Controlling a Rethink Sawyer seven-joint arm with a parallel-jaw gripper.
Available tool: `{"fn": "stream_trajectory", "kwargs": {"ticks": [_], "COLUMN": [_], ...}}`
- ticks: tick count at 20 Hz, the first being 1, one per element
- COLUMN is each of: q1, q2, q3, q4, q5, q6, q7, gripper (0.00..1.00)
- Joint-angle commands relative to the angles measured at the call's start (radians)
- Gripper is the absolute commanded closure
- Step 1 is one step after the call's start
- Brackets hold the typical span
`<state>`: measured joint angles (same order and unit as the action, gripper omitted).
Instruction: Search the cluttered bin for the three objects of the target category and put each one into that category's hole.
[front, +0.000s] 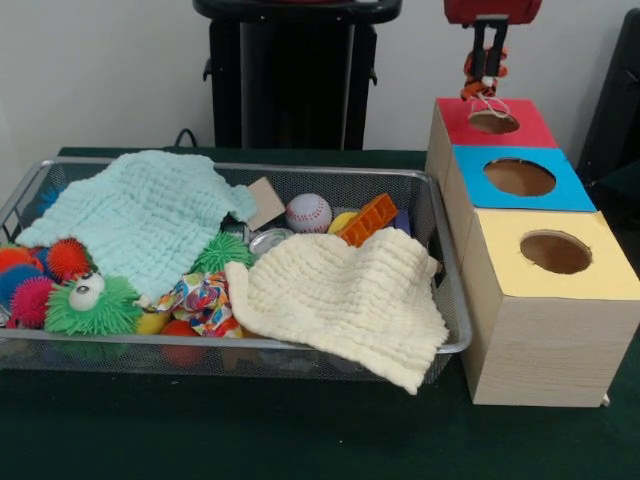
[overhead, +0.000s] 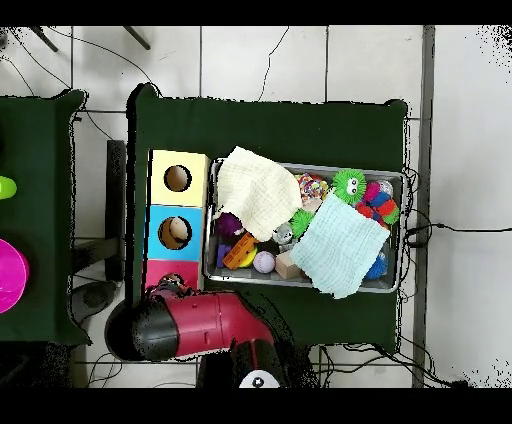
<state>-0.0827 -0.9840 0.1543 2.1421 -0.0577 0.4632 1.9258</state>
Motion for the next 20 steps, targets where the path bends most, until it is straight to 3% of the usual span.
{"fn": "stream_trajectory", "kwargs": {"ticks": [1, 11, 20], "q1": [0.026, 0.062, 0.09], "q2": [0.13, 0.229, 0.179], "q3": [-0.122, -0.148, -0.113], "q4": [-0.051, -0.072, -0.016], "q5": [-0.059, 0.007, 0.108], "q6": [-0.109, -0.156, -0.086], "q7": [0.215, 0.183, 0.209], "gripper": [1.0, 1.0, 1.0]}}
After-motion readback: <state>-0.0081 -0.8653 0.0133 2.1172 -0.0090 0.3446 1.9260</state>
